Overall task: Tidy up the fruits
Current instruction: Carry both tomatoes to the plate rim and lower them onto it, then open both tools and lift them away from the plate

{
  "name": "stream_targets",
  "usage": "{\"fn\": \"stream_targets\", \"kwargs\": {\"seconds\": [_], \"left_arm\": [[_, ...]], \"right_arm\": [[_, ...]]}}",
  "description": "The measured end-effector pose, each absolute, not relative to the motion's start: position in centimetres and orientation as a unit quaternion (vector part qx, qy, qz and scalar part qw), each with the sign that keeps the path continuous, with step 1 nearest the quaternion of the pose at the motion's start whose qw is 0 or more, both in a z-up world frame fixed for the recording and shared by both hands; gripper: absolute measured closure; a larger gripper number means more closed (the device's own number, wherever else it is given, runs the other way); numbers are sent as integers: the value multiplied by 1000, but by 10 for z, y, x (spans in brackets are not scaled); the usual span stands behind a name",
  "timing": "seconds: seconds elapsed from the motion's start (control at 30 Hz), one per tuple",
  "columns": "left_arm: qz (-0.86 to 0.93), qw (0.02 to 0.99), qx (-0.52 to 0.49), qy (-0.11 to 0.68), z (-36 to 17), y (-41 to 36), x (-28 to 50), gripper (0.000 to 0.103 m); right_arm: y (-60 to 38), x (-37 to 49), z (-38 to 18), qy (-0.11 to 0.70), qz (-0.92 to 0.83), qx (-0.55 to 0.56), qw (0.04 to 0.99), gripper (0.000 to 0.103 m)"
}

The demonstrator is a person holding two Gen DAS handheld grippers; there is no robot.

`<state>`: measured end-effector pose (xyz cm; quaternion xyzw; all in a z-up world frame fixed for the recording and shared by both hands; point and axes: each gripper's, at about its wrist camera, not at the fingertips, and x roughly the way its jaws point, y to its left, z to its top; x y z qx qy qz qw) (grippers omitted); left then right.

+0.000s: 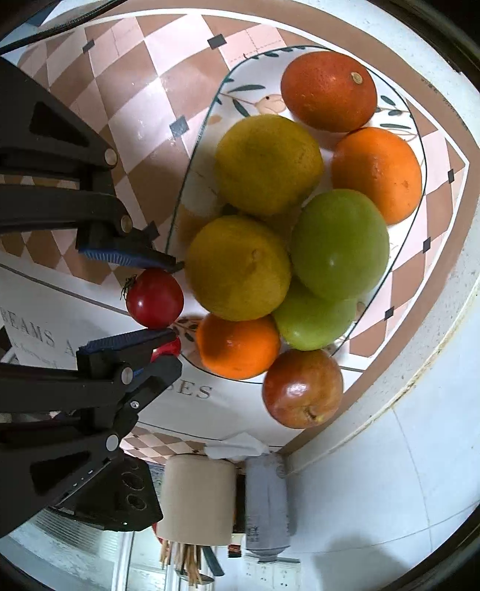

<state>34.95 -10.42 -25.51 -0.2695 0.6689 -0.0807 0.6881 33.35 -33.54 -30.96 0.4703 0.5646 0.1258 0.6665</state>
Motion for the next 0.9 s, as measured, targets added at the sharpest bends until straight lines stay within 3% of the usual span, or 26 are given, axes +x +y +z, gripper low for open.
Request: {"fn": "stream_targets", "kwargs": {"seconds": [0.13, 0.3, 0.4, 0.57, 0.63, 0.7, 0.77, 0.9], "left_arm": [[-76, 681, -279, 673, -261, -102, 353, 69], [-73, 680, -269, 678, -263, -101, 355, 67], [-67, 691, -240, 678, -255, -99, 351, 67], [-53, 720, -172, 670, -241, -92, 341, 62], [-41, 736, -133, 663, -234, -88, 336, 57], [-25, 756, -83, 649, -225, -85, 329, 34], [-10, 773, -41, 633, -215, -81, 322, 23], [6, 789, -8, 615, -199, -70, 310, 9]], "right_arm": [[-334, 334, -308, 574, 120, 460, 667, 40], [-335, 333, -302, 582, 110, 434, 679, 39], [-336, 327, -290, 590, 92, 386, 703, 25], [-332, 322, -260, 593, 62, 291, 748, 16], [-323, 320, -243, 590, 44, 226, 773, 9], [-312, 317, -227, 587, 26, 162, 792, 9], [-305, 312, -215, 583, 18, 127, 802, 7], [-292, 302, -194, 567, 3, 92, 818, 5]]}}
